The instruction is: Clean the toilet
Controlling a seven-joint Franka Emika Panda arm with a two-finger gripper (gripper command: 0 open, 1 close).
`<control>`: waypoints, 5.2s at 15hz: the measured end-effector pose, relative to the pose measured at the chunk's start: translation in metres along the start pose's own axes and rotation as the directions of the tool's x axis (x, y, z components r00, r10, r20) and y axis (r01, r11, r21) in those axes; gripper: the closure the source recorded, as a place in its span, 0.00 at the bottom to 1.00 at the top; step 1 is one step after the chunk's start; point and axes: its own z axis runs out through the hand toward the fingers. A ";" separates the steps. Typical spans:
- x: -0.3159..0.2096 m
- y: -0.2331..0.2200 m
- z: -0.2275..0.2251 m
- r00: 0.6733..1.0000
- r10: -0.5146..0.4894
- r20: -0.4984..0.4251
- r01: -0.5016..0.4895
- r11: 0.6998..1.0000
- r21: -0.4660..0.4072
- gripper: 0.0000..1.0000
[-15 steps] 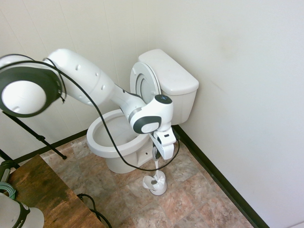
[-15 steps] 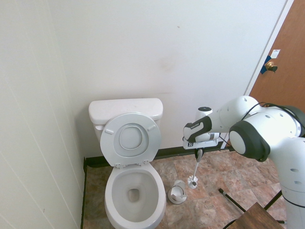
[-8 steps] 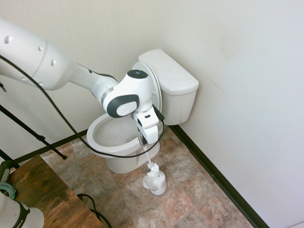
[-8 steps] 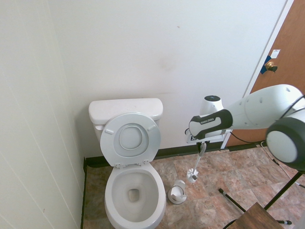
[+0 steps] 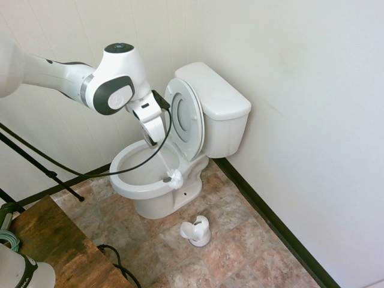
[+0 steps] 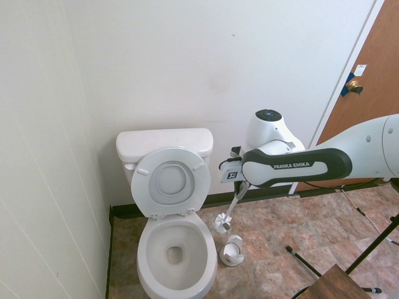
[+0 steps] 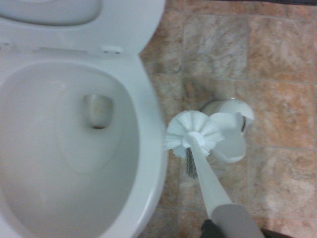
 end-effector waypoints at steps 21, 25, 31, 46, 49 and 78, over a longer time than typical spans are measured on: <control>-0.045 -0.177 0.225 0.989 0.023 0.147 -0.032 0.998 0.058 1.00; -0.053 -0.195 0.240 0.988 0.032 0.148 -0.041 0.997 0.058 1.00; -0.076 -0.187 0.250 0.987 0.009 0.162 -0.011 1.000 0.014 1.00; -0.016 -0.101 0.238 0.980 0.049 0.191 -0.036 0.997 -0.072 1.00; 0.024 -0.110 0.238 0.980 0.102 0.171 -0.097 0.995 -0.039 1.00; -0.016 -0.124 0.051 0.990 0.044 0.132 -0.050 0.998 0.040 1.00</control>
